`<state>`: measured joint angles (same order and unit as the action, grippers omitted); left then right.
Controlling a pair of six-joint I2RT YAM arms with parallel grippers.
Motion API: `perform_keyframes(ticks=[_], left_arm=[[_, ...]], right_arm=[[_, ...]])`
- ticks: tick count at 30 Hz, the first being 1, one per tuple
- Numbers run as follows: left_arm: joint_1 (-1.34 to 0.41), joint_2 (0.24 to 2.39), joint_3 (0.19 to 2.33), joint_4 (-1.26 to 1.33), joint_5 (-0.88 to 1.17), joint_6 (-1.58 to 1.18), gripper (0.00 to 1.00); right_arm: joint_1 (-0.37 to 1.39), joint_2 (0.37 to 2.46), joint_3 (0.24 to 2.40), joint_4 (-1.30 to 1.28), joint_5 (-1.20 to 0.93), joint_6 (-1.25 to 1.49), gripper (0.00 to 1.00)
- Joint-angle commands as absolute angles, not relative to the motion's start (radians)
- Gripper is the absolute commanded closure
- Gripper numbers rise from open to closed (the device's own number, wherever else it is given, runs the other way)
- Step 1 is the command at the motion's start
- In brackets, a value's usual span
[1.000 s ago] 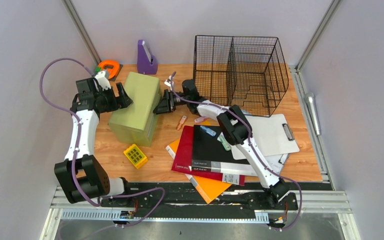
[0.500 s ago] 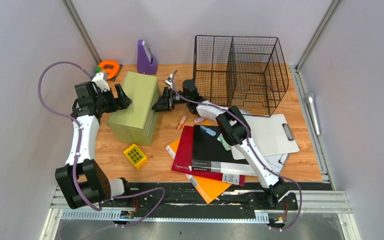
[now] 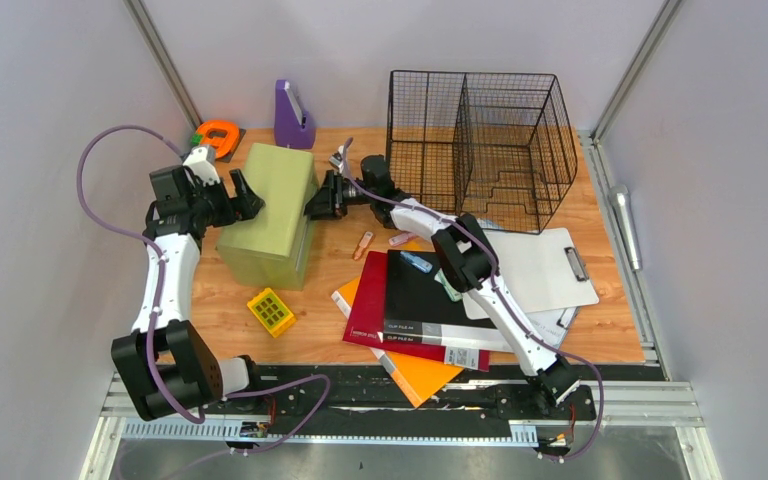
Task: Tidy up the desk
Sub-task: Open the drawer in the storage box.
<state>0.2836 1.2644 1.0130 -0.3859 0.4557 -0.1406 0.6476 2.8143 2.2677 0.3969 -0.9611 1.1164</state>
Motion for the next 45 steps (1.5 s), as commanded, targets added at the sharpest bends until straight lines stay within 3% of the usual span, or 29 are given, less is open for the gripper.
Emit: perform_keyframes(ticks=[1, 8, 19, 38, 42, 45], left_arm=[[0.284, 1.276, 0.966, -0.535, 0.428, -0.090, 0.03], [0.285, 1.267, 0.965, -0.534, 0.430, -0.094, 0.03], [0.284, 1.251, 0.964, -0.533, 0.422, -0.098, 0.03], [0.301, 1.293, 1.043, -0.574, 0.300, -0.097, 0.12], [0.301, 1.292, 1.056, -0.579, 0.271, -0.091, 0.11], [0.301, 1.289, 1.083, -0.596, 0.288, -0.076, 0.04]], right_arm=[[0.666, 2.957, 2.247, 0.262, -0.920, 1.073, 0.54], [0.674, 2.979, 2.280, 0.268, -0.928, 1.070, 0.61], [0.678, 3.018, 2.283, 0.412, -0.991, 1.143, 0.99], [0.646, 2.963, 2.197, 0.367, -1.048, 1.080, 1.00], [0.644, 2.954, 2.201, 0.330, -1.046, 1.054, 1.00], [0.646, 2.954, 2.221, 0.279, -1.038, 1.022, 1.00]])
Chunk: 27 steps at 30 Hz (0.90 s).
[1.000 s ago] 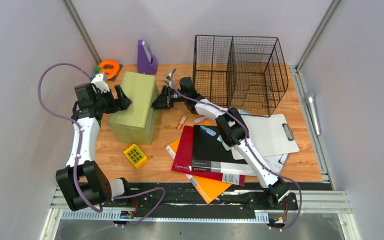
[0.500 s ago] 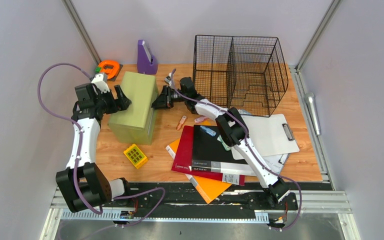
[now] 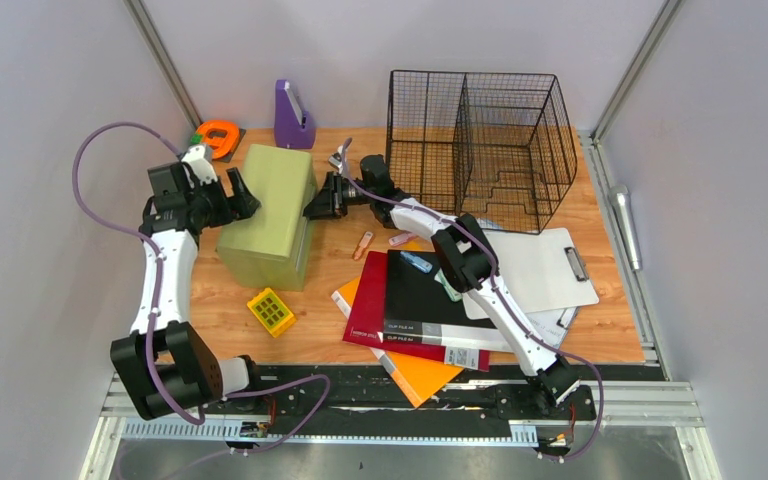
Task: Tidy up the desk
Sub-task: Open the drawer in the storage box.
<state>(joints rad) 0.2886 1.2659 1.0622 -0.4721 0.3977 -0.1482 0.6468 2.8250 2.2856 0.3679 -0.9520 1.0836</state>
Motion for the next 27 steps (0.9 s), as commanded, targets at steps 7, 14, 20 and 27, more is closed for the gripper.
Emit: perform_keyframes(ticks=[7, 14, 20, 27], left_arm=[[0.232, 1.276, 1.204, -0.635, 0.219, -0.008, 0.00], [-0.062, 1.277, 1.318, -0.655, -0.028, 0.118, 0.00], [-0.262, 1.376, 1.377, -0.663, -0.158, 0.143, 0.00], [-0.394, 1.471, 1.340, -0.619, -0.394, 0.216, 0.00]], right_arm=[[0.650, 2.952, 2.236, 0.244, -1.027, 0.997, 1.00], [0.650, 2.949, 2.238, 0.230, -1.022, 0.983, 1.00], [0.650, 2.948, 2.237, 0.230, -1.026, 0.979, 1.00], [0.652, 2.947, 2.235, 0.230, -1.030, 0.978, 1.00]])
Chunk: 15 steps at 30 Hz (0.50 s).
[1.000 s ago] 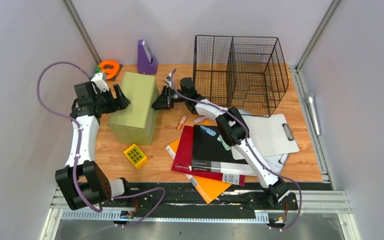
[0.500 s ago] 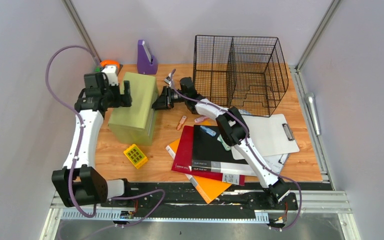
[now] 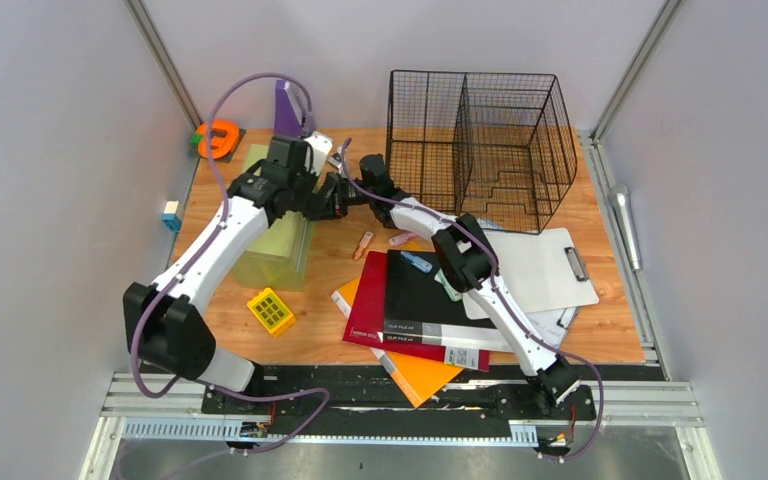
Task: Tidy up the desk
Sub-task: Open the drawer in the storage box.
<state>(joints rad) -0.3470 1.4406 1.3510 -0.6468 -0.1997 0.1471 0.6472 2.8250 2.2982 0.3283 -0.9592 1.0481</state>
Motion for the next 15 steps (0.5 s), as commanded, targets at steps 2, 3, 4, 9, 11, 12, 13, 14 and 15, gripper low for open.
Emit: perform_keyframes(ticks=[2, 3, 4, 9, 11, 12, 13, 14, 15], left_arm=[[-0.397, 1.483, 1.331, -0.617, -0.442, 0.233, 0.00], [-0.398, 1.486, 1.318, -0.609, -0.456, 0.243, 0.00], [-0.399, 1.487, 1.310, -0.604, -0.497, 0.265, 0.00], [-0.399, 1.456, 1.226, -0.543, -0.611, 0.357, 0.00], [-0.400, 1.434, 1.205, -0.537, -0.628, 0.367, 0.00], [-0.398, 1.431, 1.201, -0.538, -0.636, 0.369, 0.00], [-0.398, 1.427, 1.195, -0.537, -0.640, 0.374, 0.00], [-0.397, 1.425, 1.189, -0.536, -0.647, 0.376, 0.00], [-0.394, 1.423, 1.186, -0.535, -0.649, 0.382, 0.00]], right_arm=[[0.652, 2.945, 2.234, 0.230, -1.032, 0.979, 1.00], [0.652, 2.944, 2.231, 0.230, -1.033, 0.979, 1.00], [0.652, 2.942, 2.230, 0.230, -1.033, 0.976, 1.00], [0.648, 2.932, 2.214, 0.230, -1.031, 0.967, 1.00], [0.647, 2.930, 2.209, 0.230, -1.030, 0.959, 1.00], [0.646, 2.929, 2.206, 0.230, -1.030, 0.955, 1.00], [0.644, 2.926, 2.202, 0.230, -1.032, 0.954, 1.00], [0.643, 2.922, 2.197, 0.230, -1.033, 0.950, 1.00], [0.643, 2.919, 2.191, 0.230, -1.033, 0.946, 1.00]])
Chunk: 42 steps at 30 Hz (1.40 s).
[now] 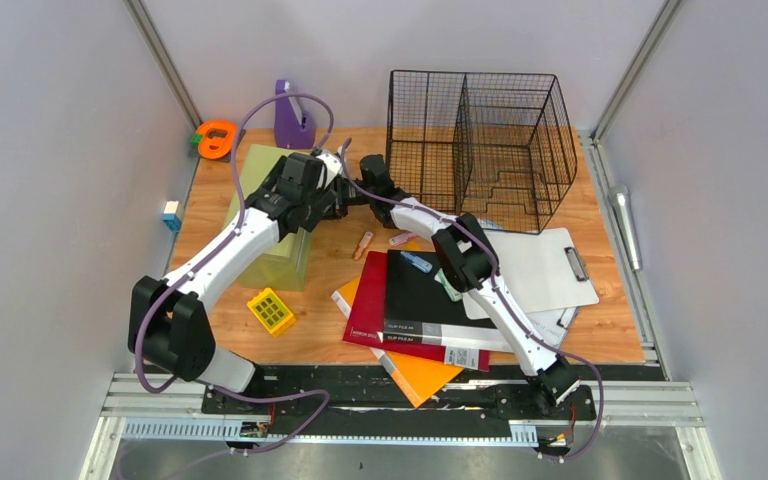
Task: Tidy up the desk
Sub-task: Open the drawer in the storage box.
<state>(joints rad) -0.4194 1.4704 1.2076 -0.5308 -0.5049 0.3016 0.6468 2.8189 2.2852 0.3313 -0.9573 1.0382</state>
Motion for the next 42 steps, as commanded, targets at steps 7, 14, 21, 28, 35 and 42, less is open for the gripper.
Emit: perform_keyframes(ticks=[7, 14, 21, 28, 35, 42], left_arm=[[-0.361, 1.414, 1.164, -0.532, -0.651, 0.402, 0.00], [-0.331, 1.392, 1.126, -0.521, -0.652, 0.434, 0.00], [-0.314, 1.355, 1.076, -0.516, -0.633, 0.478, 0.00], [-0.309, 1.320, 1.030, -0.493, -0.608, 0.543, 0.00], [-0.269, 1.293, 0.990, -0.443, -0.596, 0.621, 0.00], [-0.201, 1.259, 0.952, -0.410, -0.555, 0.697, 0.00]], right_arm=[[0.637, 2.897, 2.160, 0.227, -1.040, 0.923, 1.00], [0.623, 2.871, 2.146, 0.182, -1.032, 0.870, 1.00], [0.607, 2.831, 2.150, 0.089, -1.002, 0.773, 1.00], [0.602, 2.810, 2.158, 0.024, -0.982, 0.717, 1.00], [0.600, 2.755, 2.104, 0.005, -0.958, 0.646, 1.00], [0.597, 2.704, 2.047, -0.058, -0.927, 0.572, 1.00]])
